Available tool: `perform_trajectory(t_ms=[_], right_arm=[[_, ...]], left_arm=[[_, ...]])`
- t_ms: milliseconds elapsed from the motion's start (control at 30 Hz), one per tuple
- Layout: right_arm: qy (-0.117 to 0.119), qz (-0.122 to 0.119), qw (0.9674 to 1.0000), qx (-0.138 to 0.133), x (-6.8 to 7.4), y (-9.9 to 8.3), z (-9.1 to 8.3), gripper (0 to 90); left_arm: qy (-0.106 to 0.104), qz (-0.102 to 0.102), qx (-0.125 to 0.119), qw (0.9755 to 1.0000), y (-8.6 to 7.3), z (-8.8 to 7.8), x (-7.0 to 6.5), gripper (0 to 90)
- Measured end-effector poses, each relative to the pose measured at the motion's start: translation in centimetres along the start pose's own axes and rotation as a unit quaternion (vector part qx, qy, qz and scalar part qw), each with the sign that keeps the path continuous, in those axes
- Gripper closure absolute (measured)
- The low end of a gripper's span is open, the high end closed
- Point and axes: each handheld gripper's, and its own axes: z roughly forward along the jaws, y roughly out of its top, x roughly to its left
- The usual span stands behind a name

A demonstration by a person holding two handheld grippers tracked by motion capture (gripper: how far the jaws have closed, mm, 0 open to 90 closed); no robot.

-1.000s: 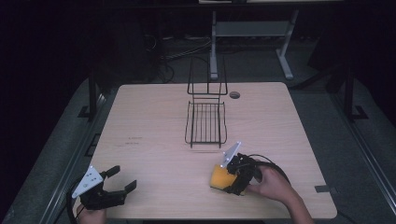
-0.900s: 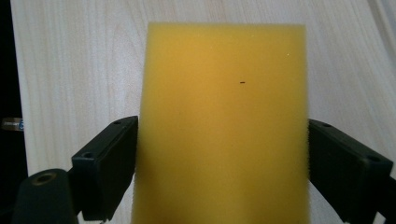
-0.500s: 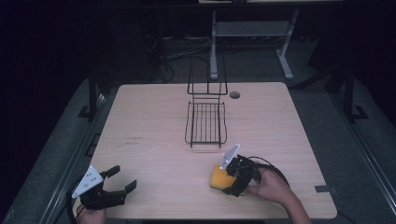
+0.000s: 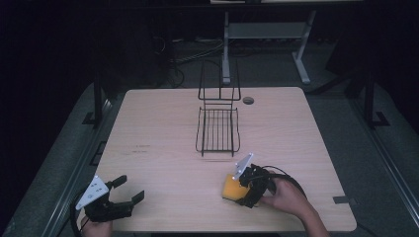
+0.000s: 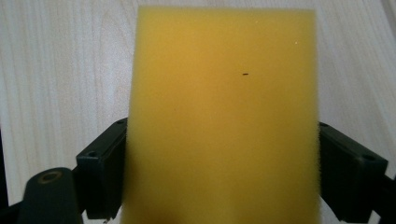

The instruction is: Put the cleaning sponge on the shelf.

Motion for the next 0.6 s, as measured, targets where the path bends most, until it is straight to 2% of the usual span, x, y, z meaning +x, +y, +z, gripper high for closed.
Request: perform_trajectory(t_ms=[100,600], right_arm=[[0.004,-0.002,1.0,-0.001,0.02,0.0,-0.04,19.9],[0.004,-0.008,0.9999,-0.01,0.01,-0.01,-0.54,21.2]], left_arm=[[0.0,0.0,0.0,1.0,0.0,-0.01,0.01,12.9],[0.0,0.0,-0.001,1.0,0.02,-0.03,-0.01,12.8]])
